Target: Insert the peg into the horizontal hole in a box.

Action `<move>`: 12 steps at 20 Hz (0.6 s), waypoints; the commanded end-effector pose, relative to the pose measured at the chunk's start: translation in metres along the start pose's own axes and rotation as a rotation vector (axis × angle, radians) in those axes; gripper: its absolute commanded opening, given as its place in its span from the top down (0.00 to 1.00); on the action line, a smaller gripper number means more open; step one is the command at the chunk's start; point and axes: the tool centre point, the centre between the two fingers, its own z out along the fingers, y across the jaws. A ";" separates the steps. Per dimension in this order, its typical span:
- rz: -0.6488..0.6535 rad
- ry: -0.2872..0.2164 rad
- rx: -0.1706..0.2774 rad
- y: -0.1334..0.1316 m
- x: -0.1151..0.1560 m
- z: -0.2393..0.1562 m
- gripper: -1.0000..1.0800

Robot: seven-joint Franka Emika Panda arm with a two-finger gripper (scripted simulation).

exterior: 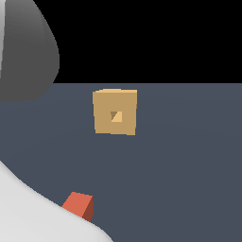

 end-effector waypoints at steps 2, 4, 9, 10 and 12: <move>0.000 0.000 -0.002 0.001 0.000 0.002 1.00; 0.000 0.000 -0.002 0.001 0.000 0.002 1.00; 0.000 0.000 -0.002 0.001 0.000 0.002 1.00; 0.000 0.000 -0.002 0.001 0.000 0.002 1.00; 0.000 0.000 -0.002 0.001 0.000 0.002 1.00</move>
